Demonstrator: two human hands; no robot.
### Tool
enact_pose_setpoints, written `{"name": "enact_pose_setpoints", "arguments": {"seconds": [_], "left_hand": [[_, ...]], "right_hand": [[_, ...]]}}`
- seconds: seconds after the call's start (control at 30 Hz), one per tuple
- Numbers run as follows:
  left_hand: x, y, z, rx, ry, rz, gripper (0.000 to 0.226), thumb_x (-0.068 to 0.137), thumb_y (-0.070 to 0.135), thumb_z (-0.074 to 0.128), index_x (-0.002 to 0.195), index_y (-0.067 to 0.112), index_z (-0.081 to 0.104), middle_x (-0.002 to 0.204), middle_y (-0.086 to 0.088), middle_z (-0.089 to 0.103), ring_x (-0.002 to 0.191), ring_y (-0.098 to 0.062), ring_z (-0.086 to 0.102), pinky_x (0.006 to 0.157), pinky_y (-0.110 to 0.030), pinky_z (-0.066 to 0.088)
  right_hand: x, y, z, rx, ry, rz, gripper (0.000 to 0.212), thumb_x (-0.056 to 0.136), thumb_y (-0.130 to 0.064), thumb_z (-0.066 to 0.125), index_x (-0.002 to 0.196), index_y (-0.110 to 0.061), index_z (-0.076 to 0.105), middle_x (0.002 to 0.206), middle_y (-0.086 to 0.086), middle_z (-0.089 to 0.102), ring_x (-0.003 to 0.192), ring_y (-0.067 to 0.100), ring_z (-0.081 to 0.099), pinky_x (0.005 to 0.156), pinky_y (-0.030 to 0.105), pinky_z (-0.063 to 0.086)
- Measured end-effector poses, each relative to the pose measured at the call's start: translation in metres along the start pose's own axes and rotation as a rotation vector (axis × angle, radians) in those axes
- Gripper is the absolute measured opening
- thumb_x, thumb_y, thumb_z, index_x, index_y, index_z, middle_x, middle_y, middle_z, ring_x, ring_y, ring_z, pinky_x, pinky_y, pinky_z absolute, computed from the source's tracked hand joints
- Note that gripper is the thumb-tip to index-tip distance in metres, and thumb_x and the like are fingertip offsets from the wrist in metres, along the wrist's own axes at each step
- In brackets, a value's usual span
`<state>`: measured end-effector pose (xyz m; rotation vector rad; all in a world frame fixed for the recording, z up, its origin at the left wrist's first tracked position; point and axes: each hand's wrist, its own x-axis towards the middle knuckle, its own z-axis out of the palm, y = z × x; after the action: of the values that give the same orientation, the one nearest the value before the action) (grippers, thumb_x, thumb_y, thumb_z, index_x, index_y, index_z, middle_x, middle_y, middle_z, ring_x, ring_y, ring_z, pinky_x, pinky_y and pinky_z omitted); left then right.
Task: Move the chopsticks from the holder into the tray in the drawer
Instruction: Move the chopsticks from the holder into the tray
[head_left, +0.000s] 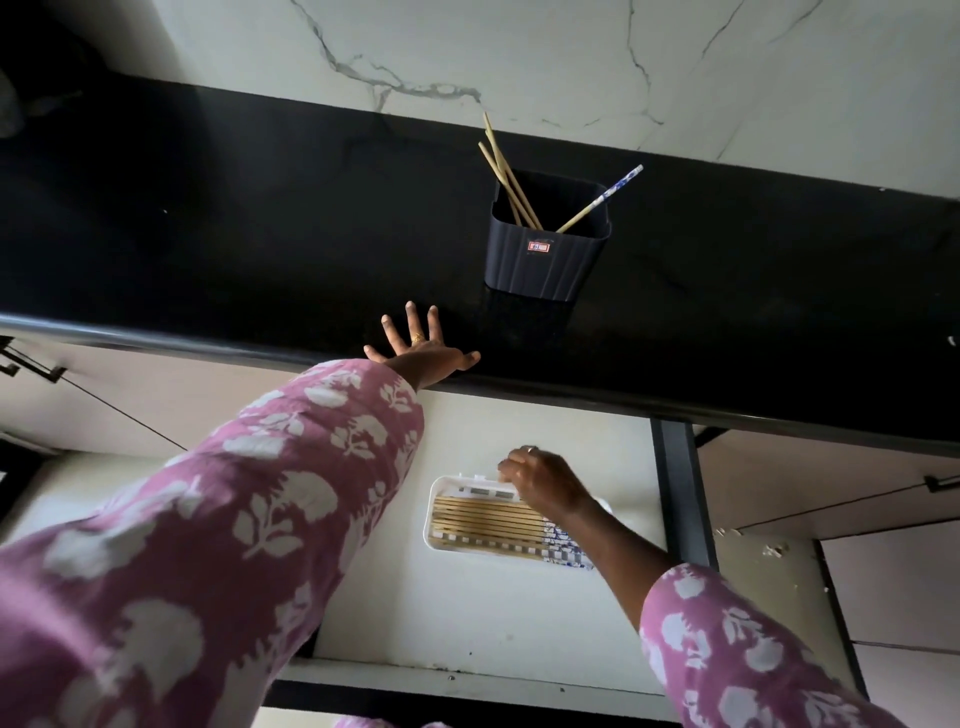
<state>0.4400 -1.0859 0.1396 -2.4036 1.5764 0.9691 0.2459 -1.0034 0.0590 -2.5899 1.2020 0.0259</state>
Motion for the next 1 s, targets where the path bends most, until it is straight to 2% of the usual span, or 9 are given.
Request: {"name": "enact_pose_setpoints", "arguments": {"seconds": [0.1, 0.17, 0.2, 0.3, 0.37, 0.47, 0.6, 0.77, 1.0], "left_hand": [[0.001, -0.001, 0.001, -0.010, 0.006, -0.002, 0.094, 0.081, 0.074, 0.040, 0.150, 0.036, -0.011, 0.157, 0.008, -0.024, 0.143, -0.034, -0.024, 0.110, -0.065, -0.006], [0.001, -0.001, 0.001, -0.014, 0.009, -0.001, 0.094, 0.081, 0.074, 0.041, 0.149, 0.036, -0.011, 0.157, 0.008, -0.024, 0.143, -0.033, -0.024, 0.110, -0.064, -0.006], [0.001, -0.001, 0.002, -0.016, 0.009, -0.002, 0.094, 0.081, 0.074, 0.041, 0.149, 0.036, -0.011, 0.157, 0.008, -0.024, 0.143, -0.033, -0.024, 0.110, -0.064, -0.006], [0.002, 0.000, 0.002, -0.016, 0.015, -0.010, 0.095, 0.080, 0.074, 0.042, 0.149, 0.036, -0.012, 0.156, 0.009, -0.026, 0.143, -0.032, -0.025, 0.110, -0.064, -0.006], [0.004, 0.000, 0.001, -0.015, 0.010, -0.007, 0.095, 0.080, 0.074, 0.041, 0.149, 0.036, -0.012, 0.156, 0.009, -0.026, 0.143, -0.033, -0.025, 0.110, -0.064, -0.006], [0.006, -0.002, 0.001, -0.001, -0.006, 0.002, 0.094, 0.080, 0.076, 0.039, 0.149, 0.036, -0.011, 0.158, 0.007, -0.022, 0.144, -0.035, -0.022, 0.110, -0.065, -0.005], [0.009, -0.003, -0.002, 0.024, -0.034, 0.008, 0.093, 0.080, 0.078, 0.035, 0.150, 0.034, -0.008, 0.159, 0.005, -0.016, 0.144, -0.037, -0.018, 0.111, -0.066, -0.002], [0.009, -0.004, -0.006, 0.038, -0.066, 0.028, 0.093, 0.081, 0.077, 0.035, 0.151, 0.032, -0.007, 0.160, 0.003, -0.015, 0.144, -0.038, -0.018, 0.111, -0.065, -0.001], [0.013, -0.005, -0.004, 0.012, -0.062, 0.029, 0.095, 0.080, 0.077, 0.038, 0.150, 0.035, -0.011, 0.158, 0.005, -0.022, 0.144, -0.035, -0.021, 0.110, -0.065, -0.003]], "right_hand": [[0.013, 0.011, -0.035, -0.035, 0.251, -0.044, 0.007, 0.066, -0.011, 0.065, 0.061, -0.015, 0.068, 0.059, 0.000, 0.066, 0.055, 0.020, 0.065, 0.042, 0.019, 0.049], [0.027, 0.022, -0.056, -0.046, 0.418, -0.032, 0.018, 0.075, -0.016, 0.055, 0.063, -0.015, 0.068, 0.063, 0.000, 0.068, 0.058, 0.020, 0.066, 0.048, 0.022, 0.050], [0.033, 0.024, -0.070, -0.055, 0.490, -0.028, 0.017, 0.077, -0.016, 0.056, 0.064, -0.015, 0.068, 0.064, 0.000, 0.068, 0.059, 0.020, 0.066, 0.054, 0.025, 0.050], [0.059, 0.035, -0.102, -0.150, 0.693, -0.039, 0.012, 0.072, -0.013, 0.075, 0.065, -0.017, 0.065, 0.064, -0.002, 0.066, 0.060, 0.017, 0.065, 0.068, 0.022, 0.043], [0.077, 0.039, -0.125, -0.147, 0.787, -0.013, 0.012, 0.071, -0.015, 0.076, 0.064, -0.014, 0.066, 0.062, -0.001, 0.067, 0.058, 0.018, 0.065, 0.062, 0.021, 0.046], [0.103, 0.042, -0.157, -0.070, 0.883, 0.041, 0.017, 0.079, -0.020, 0.063, 0.067, -0.010, 0.070, 0.066, 0.004, 0.070, 0.060, 0.021, 0.068, 0.052, 0.023, 0.053], [0.134, 0.039, -0.188, -0.021, 0.895, 0.079, 0.026, 0.083, -0.022, 0.053, 0.068, -0.006, 0.068, 0.067, 0.009, 0.068, 0.061, 0.028, 0.066, 0.052, 0.028, 0.052], [0.168, 0.044, -0.211, 0.085, 0.677, 0.222, 0.019, 0.089, -0.011, 0.058, 0.086, 0.003, 0.069, 0.090, 0.022, 0.068, 0.086, 0.038, 0.063, 0.069, 0.037, 0.049], [0.208, 0.056, -0.224, 0.120, 0.460, 0.482, 0.024, 0.089, -0.014, 0.061, 0.105, 0.002, 0.067, 0.113, 0.025, 0.061, 0.105, 0.038, 0.060, 0.089, 0.038, 0.050]]}}
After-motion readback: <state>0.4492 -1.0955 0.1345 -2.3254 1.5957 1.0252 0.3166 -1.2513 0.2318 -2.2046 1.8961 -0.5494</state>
